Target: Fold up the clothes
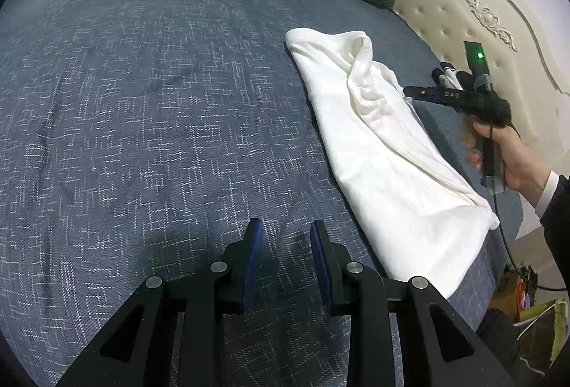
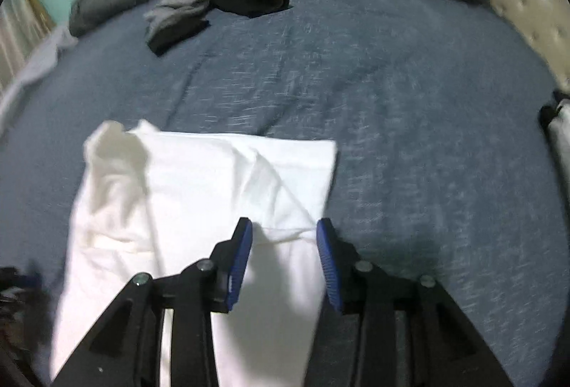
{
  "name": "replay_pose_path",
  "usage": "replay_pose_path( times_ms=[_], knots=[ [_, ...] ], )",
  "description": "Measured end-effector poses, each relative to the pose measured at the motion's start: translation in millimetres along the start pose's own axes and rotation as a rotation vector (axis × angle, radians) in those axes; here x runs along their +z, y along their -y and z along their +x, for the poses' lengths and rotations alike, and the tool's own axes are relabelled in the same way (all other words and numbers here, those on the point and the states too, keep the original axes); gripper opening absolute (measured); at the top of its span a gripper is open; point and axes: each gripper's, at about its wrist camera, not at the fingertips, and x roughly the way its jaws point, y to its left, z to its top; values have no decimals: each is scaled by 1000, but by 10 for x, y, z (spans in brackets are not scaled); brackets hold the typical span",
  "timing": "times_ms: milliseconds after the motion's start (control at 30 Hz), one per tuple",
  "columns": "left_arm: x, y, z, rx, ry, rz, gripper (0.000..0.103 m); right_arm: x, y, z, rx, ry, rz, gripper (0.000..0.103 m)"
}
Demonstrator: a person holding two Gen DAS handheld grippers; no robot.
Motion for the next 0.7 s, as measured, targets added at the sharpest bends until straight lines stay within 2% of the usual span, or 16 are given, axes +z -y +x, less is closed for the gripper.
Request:
replay_pose_path(
  times_ms=[167,200,300,467,600,700],
  knots=[
    [4,-20,0,-3,-1,-3,30,16,102,-9,-142,32,17,38],
    [7,-22,-3,-4,0,-3,30,35,157,-64,-126,63,49,38],
    [13,-27,-15,-6,4,-4,30,-16,211,-251,23,130,56,38],
    [2,-30,-16,-11,1,-7,30,-184,-5,-225,178,37,-101,38],
    [-13,-20,-17,-11,0,-5,30,-202,-37,-17,201,-44,-84,38],
    [-17,-22,-17,-7,1,-4,30,-159,55,71,157,-55,-23,38]
  ],
)
